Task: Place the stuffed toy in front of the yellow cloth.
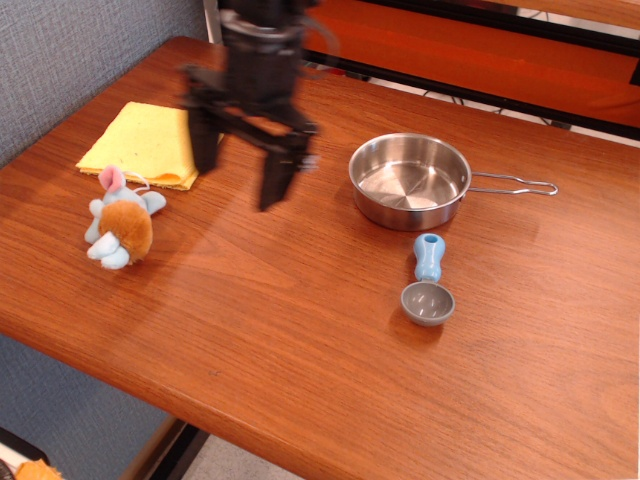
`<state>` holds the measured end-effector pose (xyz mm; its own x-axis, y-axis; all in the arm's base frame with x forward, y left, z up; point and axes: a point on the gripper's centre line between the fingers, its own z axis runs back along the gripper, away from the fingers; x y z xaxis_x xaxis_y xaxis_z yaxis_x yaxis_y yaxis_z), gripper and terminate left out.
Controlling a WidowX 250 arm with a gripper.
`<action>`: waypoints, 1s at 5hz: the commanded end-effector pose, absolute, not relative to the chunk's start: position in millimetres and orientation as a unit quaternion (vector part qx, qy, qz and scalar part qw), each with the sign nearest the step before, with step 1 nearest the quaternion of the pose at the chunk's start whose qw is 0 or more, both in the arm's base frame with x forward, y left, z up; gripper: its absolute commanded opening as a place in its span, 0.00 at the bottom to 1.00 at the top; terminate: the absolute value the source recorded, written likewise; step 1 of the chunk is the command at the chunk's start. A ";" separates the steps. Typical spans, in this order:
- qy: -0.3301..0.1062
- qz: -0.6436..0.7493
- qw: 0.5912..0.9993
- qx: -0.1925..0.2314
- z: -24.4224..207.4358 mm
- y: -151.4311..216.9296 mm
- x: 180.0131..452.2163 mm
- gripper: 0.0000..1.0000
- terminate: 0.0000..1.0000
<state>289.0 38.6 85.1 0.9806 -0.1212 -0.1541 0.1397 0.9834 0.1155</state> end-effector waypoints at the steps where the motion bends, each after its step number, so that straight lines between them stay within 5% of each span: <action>1: 0.018 -0.128 0.991 0.041 95.4 -8.7 281.8 1.00 0.00; 2: -0.025 -0.136 0.990 0.033 94.1 -18.2 272.5 1.00 0.00; 5: -0.025 -0.136 0.990 0.033 94.1 -18.2 272.5 1.00 0.00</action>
